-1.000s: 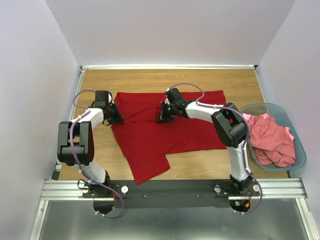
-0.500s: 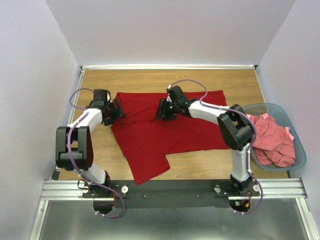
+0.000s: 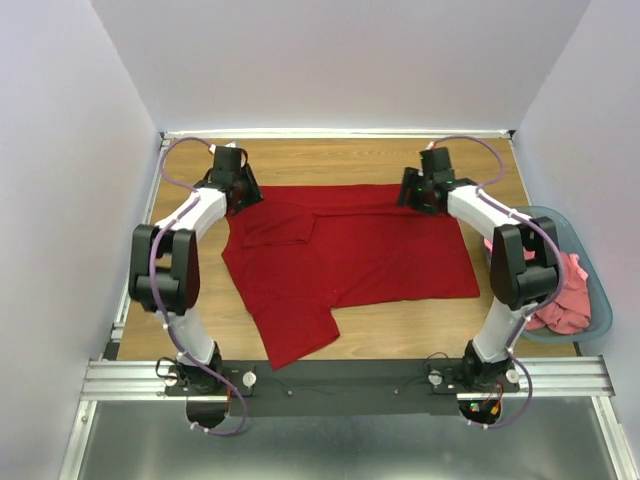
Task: Fold and stack the t-shirts
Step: Fold the tshirt
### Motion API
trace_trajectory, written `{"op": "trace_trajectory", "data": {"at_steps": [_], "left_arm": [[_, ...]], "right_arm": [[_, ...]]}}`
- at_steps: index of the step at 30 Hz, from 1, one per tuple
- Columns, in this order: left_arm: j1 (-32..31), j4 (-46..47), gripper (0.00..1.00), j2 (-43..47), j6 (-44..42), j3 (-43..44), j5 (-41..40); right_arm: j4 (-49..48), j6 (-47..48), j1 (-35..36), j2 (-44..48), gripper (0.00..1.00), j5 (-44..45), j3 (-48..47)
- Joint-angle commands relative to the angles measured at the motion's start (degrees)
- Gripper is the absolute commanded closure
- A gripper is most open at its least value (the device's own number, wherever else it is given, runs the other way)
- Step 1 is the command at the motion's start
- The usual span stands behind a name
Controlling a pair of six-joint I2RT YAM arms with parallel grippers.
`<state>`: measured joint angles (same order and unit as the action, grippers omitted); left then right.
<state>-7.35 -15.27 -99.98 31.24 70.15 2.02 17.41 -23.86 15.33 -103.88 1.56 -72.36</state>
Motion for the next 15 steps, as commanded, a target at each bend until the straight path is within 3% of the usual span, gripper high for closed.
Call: {"op": "trace_trajectory", "data": {"at_steps": [1,9,15], "left_arm": [[0.50,0.59,0.53,-8.44,0.66,5.50,-4.22],[0.94,-2.75,0.54,-19.54,-0.39,14.66,-4.57],[4.62,-4.06,0.56,-25.69,0.05,19.92,-2.46]], "right_arm": [[2.72,2.76,-4.43,-2.55,0.28,2.57,-0.32],[2.81,3.99,-9.44,-11.33,0.29,0.99,-6.21],[2.98,4.26,-12.16,-17.22,0.29,-0.94,-10.16]]}}
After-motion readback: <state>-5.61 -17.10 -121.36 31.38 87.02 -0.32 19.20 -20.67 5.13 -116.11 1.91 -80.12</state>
